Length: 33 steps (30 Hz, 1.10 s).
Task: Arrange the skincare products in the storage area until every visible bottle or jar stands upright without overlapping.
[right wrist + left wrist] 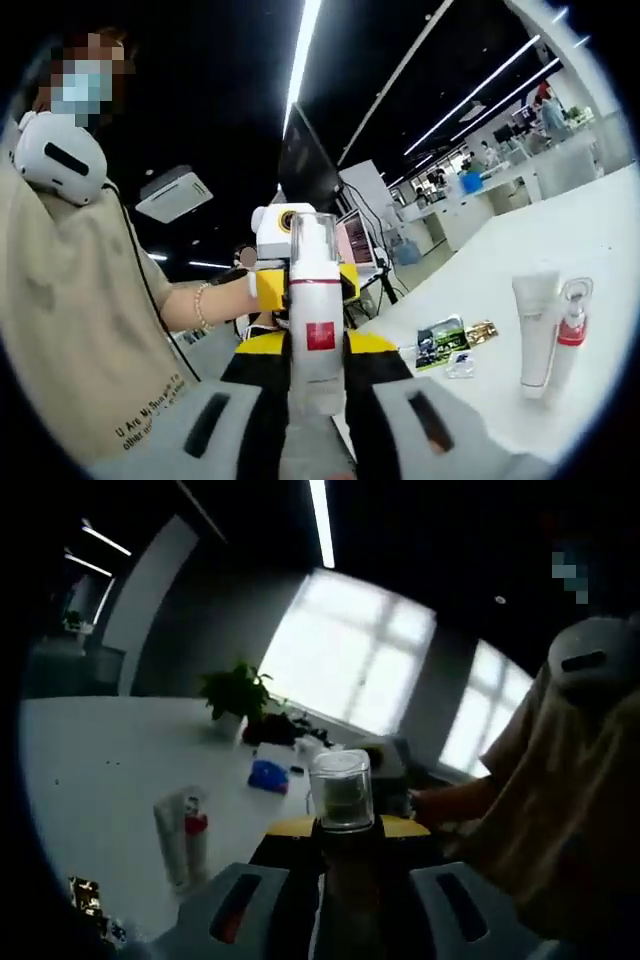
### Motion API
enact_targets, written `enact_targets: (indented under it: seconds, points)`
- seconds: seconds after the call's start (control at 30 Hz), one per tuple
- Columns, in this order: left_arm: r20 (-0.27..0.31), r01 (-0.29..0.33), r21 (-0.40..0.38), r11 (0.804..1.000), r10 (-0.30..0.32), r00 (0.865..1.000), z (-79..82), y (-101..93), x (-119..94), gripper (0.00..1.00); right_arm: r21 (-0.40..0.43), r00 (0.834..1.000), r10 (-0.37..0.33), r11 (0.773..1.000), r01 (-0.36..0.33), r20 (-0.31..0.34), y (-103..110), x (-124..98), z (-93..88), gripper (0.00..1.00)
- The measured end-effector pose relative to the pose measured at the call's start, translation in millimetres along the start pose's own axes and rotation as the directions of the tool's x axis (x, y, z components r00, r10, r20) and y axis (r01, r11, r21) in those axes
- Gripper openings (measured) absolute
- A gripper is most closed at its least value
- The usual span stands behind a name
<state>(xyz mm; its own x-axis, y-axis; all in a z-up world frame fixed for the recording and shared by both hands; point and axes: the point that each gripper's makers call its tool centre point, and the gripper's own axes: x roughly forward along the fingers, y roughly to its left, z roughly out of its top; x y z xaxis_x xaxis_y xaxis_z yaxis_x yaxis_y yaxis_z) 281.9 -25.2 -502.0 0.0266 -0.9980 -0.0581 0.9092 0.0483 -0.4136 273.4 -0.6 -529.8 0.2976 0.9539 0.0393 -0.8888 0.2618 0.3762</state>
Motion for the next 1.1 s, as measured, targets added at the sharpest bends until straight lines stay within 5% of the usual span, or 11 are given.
enact_targets:
  seconds: [0.2, 0.3, 0.43, 0.5, 0.53, 0.57, 0.6, 0.73, 0.87, 0.97, 1.1]
  points:
    - [0.026, -0.146, -0.032, 0.989, 0.146, 0.989, 8.6, 18.8, 4, 0.20, -0.083, 0.989, -0.144, 0.986, 0.145, 0.018, -17, -1, 8.4, 0.18]
    - [0.078, -0.279, -0.053, 0.959, 0.283, 0.956, 19.5, 34.9, 8, 0.21, -0.101, 0.960, -0.272, 0.955, 0.278, 0.064, -34, -3, 19.2, 0.18]
    - [0.108, -0.431, -0.111, 0.895, 0.442, 0.890, 22.6, 50.2, 10, 0.20, -0.162, 0.891, -0.447, 0.876, 0.454, 0.082, -52, -10, 24.2, 0.18]
    - [0.107, -0.499, -0.137, 0.855, 0.514, 0.851, 19.9, 54.1, 10, 0.19, -0.214, 0.850, -0.522, 0.825, 0.524, 0.068, -58, -13, 23.0, 0.18]
    - [0.106, -0.528, -0.137, 0.838, 0.543, 0.833, 19.0, 55.6, 10, 0.18, -0.243, 0.810, -0.581, 0.778, 0.580, 0.073, -62, -16, 23.5, 0.18]
    - [0.107, -0.553, -0.141, 0.821, 0.568, 0.816, 18.7, 56.6, 10, 0.18, -0.273, 0.805, -0.590, 0.765, 0.583, 0.067, -61, -15, 22.4, 0.18]
    - [0.110, -0.576, -0.140, 0.805, 0.591, 0.799, 18.0, 56.5, 10, 0.17, -0.307, 0.774, -0.629, 0.724, 0.617, 0.073, -65, -18, 23.2, 0.18]
    - [0.120, -0.627, -0.144, 0.765, 0.643, 0.757, 17.4, 57.9, 11, 0.17, -0.395, 0.730, -0.679, 0.650, 0.649, 0.083, -65, -18, 23.6, 0.19]
    - [0.116, -0.653, -0.167, 0.739, 0.672, 0.731, 15.5, 61.8, 8, 0.17, -0.415, 0.722, -0.687, 0.636, 0.651, 0.080, -63, -16, 21.4, 0.19]
    - [0.118, -0.648, -0.182, 0.739, 0.671, 0.732, 14.5, 62.0, 8, 0.17, -0.419, 0.722, -0.687, 0.635, 0.649, 0.076, -64, -18, 21.7, 0.19]
    - [0.111, -0.617, -0.112, 0.779, 0.626, 0.772, 15.1, 57.6, 13, 0.16, -0.405, 0.749, -0.659, 0.669, 0.623, 0.065, -65, -23, 19.8, 0.20]
